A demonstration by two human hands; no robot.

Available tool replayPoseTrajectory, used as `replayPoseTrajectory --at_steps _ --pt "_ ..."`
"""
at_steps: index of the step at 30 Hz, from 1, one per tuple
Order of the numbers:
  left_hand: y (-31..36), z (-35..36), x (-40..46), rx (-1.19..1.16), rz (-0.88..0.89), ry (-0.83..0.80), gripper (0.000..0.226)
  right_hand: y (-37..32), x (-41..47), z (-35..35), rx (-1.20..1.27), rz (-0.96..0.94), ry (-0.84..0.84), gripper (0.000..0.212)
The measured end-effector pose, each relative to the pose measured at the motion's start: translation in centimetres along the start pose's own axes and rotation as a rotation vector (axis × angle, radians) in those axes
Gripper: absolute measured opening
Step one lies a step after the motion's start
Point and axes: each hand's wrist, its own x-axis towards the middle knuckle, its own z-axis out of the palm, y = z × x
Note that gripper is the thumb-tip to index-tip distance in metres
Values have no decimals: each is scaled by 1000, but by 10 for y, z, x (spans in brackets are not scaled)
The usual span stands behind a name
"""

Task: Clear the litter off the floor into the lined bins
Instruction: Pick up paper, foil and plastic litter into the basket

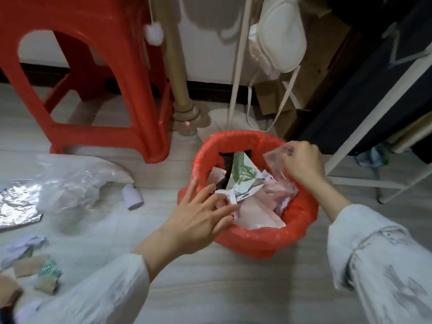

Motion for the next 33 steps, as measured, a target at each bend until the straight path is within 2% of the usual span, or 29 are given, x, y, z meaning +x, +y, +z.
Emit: replayPoseTrajectory --at_steps 7,13,15,19,25,29,33 --pt "3 7 2 -49 -20 37 48 0 13 46 -122 -82 -139 30" --pt "4 10 1 -36 -36 94 46 4 25 44 -69 -81 -399 20" --pt "4 8 1 -41 -39 91 50 7 29 44 -59 -65 -386 23" --pt "10 8 -1 -47 -56 110 47 2 31 52 -18 -138 -225 32" --pt "12 10 0 -65 -71 118 39 -16 39 55 -28 -418 -130 32" --pt "11 7 0 -59 -63 97 41 -16 38 70 24 -301 -259 44" --pt "11 6 0 -48 -64 85 41 -8 29 84 15 -199 -330 42"
